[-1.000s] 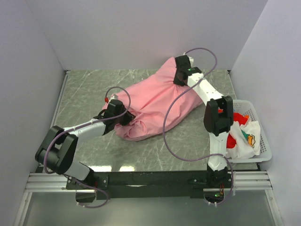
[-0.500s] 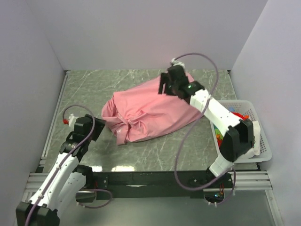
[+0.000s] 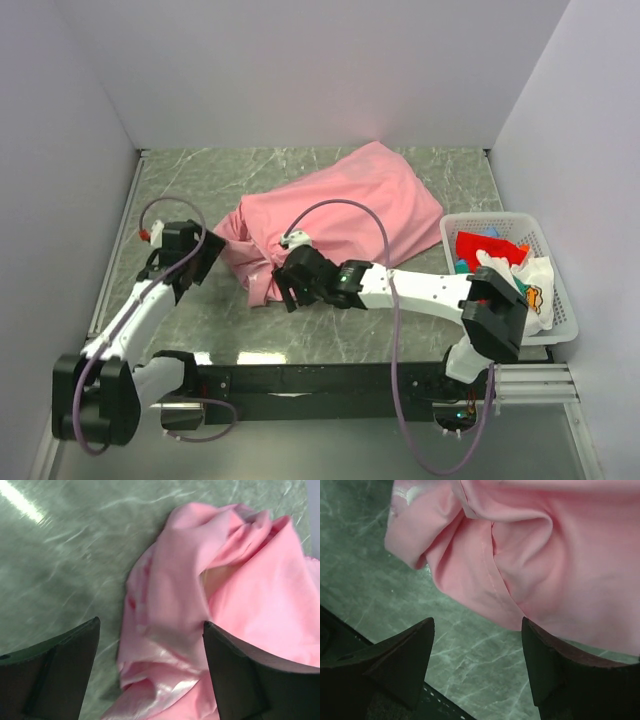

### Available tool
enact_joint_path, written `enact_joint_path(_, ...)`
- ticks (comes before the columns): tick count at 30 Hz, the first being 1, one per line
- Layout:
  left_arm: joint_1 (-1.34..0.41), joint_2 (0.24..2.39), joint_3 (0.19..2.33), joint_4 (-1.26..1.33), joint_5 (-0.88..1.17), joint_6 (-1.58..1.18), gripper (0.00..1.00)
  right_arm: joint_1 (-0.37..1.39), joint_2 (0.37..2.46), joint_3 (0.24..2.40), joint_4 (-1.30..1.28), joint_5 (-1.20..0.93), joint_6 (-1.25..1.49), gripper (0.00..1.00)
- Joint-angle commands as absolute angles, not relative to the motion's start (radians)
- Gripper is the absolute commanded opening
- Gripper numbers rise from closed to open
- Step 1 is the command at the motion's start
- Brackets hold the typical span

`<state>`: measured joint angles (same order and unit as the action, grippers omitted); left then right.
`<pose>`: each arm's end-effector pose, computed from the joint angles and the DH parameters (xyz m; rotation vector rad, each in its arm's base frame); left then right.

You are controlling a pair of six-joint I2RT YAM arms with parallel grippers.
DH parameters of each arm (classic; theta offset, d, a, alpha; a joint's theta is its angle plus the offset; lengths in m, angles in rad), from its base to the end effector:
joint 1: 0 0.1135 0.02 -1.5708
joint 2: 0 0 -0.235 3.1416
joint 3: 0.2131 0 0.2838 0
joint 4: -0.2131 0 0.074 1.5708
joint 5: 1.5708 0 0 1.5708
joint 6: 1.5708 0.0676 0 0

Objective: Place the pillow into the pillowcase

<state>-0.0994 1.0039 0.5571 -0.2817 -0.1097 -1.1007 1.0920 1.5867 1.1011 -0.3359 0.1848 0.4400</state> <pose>0.2746 -0.0200 0.1520 -1.1753 2.0281 -0.4866 0.1920 0.3428 0.1693 -0.6952 2.3333 0.5008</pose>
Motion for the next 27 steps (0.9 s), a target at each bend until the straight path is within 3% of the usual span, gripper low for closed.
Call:
enact_joint_path(1, -0.094, 1.162, 0.646, -0.169, -0.083, -1.071, 0.84, 1.111, 1.652, 1.14, -0.308, 0.346, 0.495, 0.75)
enact_joint_path(4, -0.091, 1.285, 0.709, -0.137, -0.054, -1.057, 0.66, 1.086, 1.718, 1.161, -0.368, 0.411, 0.523, 0.59)
enact_joint_path(5, -0.089, 1.308, 0.742, -0.126, -0.043, -1.052, 0.52, 1.071, 1.73, 1.161, -0.382, 0.411, 0.529, 0.54)
enact_joint_path(6, -0.089, 1.356, 0.764, -0.118, -0.016, -1.048, 0.41, 1.049, 1.735, 1.158, -0.391, 0.404, 0.541, 0.39)
enact_joint_path(7, -0.089, 1.379, 0.787, -0.127, -0.009, -1.045, 0.23, 0.999, 1.73, 1.141, -0.388, 0.396, 0.548, 0.29)
enact_joint_path(9, -0.089, 1.417, 0.842, -0.135, 0.017, -1.043, 0.09, 0.935, 1.712, 1.123, -0.371, 0.373, 0.551, 0.07)
enact_joint_path(11, -0.089, 1.42, 0.854, -0.124, 0.035, -1.054, 0.01, 0.838, 1.68, 1.114, -0.374, 0.38, 0.543, 0.0)
enact_joint_path(14, -0.089, 1.404, 0.844, -0.135, 0.055, -1.066, 0.01, 0.718, 1.646, 1.127, -0.396, 0.361, 0.523, 0.0)
enact_joint_path(21, -0.02, 1.231, 0.684, -0.221, 0.021, -1.049, 0.01, 0.692, 1.549, 1.011, -0.376, 0.351, 0.554, 0.0)
enact_joint_path(23, 0.029, 1.183, 0.619, -0.233, 0.028, -1.043, 0.31, 0.695, 1.485, 0.919, -0.357, 0.299, 0.566, 0.07)
enact_joint_path(24, 0.044, 1.168, 0.6, -0.23, 0.029, -1.039, 0.53, 0.713, 1.423, 0.89, -0.354, 0.281, 0.578, 0.24)
enact_joint_path(25, 0.072, 1.155, 0.586, -0.227, 0.038, -1.019, 0.72, 0.735, 1.384, 0.843, -0.354, 0.276, 0.59, 0.31)
enact_joint_path(27, 0.086, 1.123, 0.586, -0.248, 0.025, -0.999, 0.82, 0.808, 1.28, 0.816, -0.383, 0.311, 0.624, 0.48)
